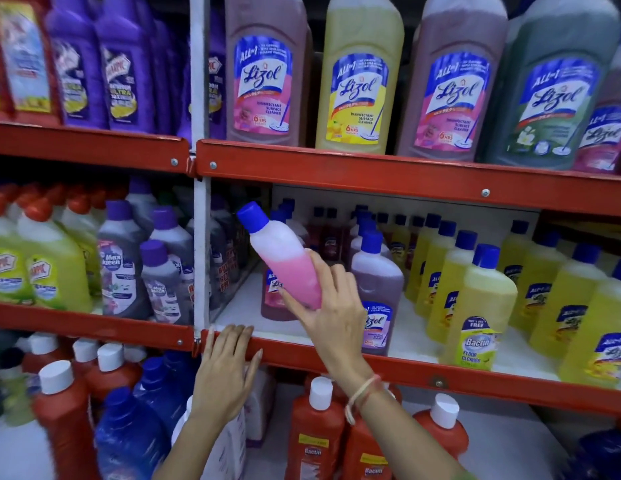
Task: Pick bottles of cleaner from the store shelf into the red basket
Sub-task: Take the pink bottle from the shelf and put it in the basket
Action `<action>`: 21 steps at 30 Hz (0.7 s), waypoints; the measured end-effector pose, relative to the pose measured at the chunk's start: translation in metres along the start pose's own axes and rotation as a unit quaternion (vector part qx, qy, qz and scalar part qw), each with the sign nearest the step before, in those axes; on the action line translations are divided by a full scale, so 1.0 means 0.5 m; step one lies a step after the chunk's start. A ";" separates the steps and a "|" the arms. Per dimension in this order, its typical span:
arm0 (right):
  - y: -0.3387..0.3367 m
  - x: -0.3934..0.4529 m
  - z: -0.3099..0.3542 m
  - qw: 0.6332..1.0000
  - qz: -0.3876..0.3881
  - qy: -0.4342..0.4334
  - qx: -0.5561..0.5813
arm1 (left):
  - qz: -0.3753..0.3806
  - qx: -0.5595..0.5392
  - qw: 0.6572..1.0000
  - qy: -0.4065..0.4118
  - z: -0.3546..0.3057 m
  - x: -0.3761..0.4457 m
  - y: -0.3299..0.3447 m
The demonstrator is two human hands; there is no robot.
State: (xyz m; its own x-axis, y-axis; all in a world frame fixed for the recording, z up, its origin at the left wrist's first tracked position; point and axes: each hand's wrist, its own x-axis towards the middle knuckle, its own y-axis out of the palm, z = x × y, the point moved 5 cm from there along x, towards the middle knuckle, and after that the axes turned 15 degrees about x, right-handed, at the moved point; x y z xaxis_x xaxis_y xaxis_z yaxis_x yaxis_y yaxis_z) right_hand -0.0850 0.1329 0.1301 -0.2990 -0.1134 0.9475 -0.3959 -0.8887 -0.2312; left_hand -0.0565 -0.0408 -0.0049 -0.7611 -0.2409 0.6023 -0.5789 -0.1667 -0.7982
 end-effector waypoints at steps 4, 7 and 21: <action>-0.043 0.003 -0.001 0.996 -0.016 -0.056 -0.061 | 0.001 0.001 1.000 0.002 0.000 -0.001 -0.007; -0.068 0.005 -0.018 0.997 0.004 0.004 0.078 | 0.004 0.009 1.000 0.007 0.001 -0.002 -0.006; -0.060 -0.091 -0.024 0.524 0.225 0.375 0.731 | 0.025 0.038 0.998 0.031 0.009 -0.001 0.012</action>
State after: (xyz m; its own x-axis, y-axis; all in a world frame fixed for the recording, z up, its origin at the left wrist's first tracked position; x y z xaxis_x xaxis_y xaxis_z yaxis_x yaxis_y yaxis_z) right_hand -0.0698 0.1699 0.0911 -0.5513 -0.7379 0.3894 0.7850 -0.3006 0.5417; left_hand -0.0583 -0.0461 -0.0099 -0.8065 -0.1921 0.5591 -0.5174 -0.2282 -0.8248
